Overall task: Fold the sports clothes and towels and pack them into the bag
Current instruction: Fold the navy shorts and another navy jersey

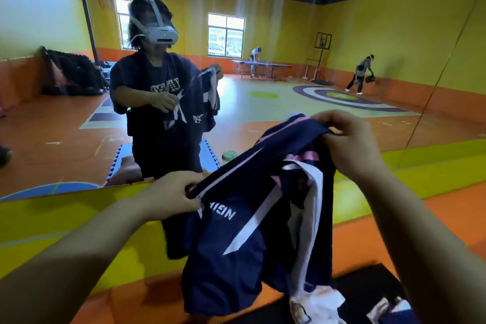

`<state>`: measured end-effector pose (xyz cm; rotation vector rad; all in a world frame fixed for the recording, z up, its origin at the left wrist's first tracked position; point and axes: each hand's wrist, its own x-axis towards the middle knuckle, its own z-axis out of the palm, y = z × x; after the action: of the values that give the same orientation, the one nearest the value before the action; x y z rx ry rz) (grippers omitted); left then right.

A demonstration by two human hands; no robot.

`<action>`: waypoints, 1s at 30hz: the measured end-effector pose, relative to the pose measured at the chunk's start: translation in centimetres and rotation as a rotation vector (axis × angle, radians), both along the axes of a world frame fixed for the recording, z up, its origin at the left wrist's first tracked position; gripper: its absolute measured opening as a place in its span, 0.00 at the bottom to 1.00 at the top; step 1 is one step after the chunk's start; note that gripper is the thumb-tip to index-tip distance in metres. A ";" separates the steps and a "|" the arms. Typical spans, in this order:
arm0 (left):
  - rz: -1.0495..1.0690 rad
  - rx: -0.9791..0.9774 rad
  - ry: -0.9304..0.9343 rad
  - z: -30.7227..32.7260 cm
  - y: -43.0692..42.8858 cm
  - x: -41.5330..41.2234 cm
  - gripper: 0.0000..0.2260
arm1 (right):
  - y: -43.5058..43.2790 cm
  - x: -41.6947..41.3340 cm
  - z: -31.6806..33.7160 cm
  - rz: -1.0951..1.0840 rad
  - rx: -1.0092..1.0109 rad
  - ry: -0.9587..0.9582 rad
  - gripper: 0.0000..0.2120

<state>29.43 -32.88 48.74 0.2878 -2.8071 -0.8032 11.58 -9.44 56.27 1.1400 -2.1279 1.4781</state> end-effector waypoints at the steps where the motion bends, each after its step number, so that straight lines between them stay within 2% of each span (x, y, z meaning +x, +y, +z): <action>1: 0.027 0.036 0.040 -0.2 -0.1 0.0 0.18 | 0.8 -0.4 -0.1 -0.030 -0.011 0.002 0.20; 2: 0.040 0.052 0.071 -0.2 -0.1 0.0 0.18 | 1.5 -0.6 -0.3 -0.054 -0.014 -0.004 0.20; 6: 0.091 0.088 0.135 0.5 0.2 -0.5 0.03 | 3.6 -1.7 -2.5 -0.118 0.062 -0.059 0.22; 9: 0.069 0.242 0.238 1.6 0.0 -1.6 0.07 | 5.1 -3.0 -5.1 -0.211 0.273 -0.143 0.19; 11: 0.038 0.319 0.262 2.9 0.6 -2.4 0.08 | 5.5 -3.0 -6.8 -0.182 0.367 -0.230 0.18; 14: -0.016 0.423 0.251 4.7 3.0 -4.0 0.07 | 5.0 -1.6 -7.9 -0.102 0.354 -0.290 0.15; 17: -0.027 0.538 0.202 5.6 5.7 -5.5 0.06 | 4.5 1.1 -7.8 0.049 0.328 -0.269 0.14; 22: -0.009 0.824 0.264 5.9 8.4 -6.9 0.08 | 4.8 5.6 -7.7 0.423 0.284 -0.451 0.27; 24: 0.048 0.896 0.315 5.8 8.4 -7.1 0.08 | 4.6 6.5 -8.2 0.464 0.241 -0.479 0.32; 26: 0.079 0.945 0.334 5.9 8.2 -7.2 0.07 | 4.1 7.0 -9.0 0.381 0.260 -0.436 0.34; 27: 0.079 0.963 0.338 6.0 8.2 -7.0 0.07 | 3.7 7.0 -9.5 0.313 0.282 -0.403 0.31; 30: 0.048 1.001 0.380 6.3 8.2 -6.5 0.08 | 2.6 6.1 -10.7 0.153 0.301 -0.328 0.12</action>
<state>22.98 -24.71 55.06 0.2925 -1.8442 -1.9437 17.65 -6.85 45.54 1.2573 -2.6101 1.5363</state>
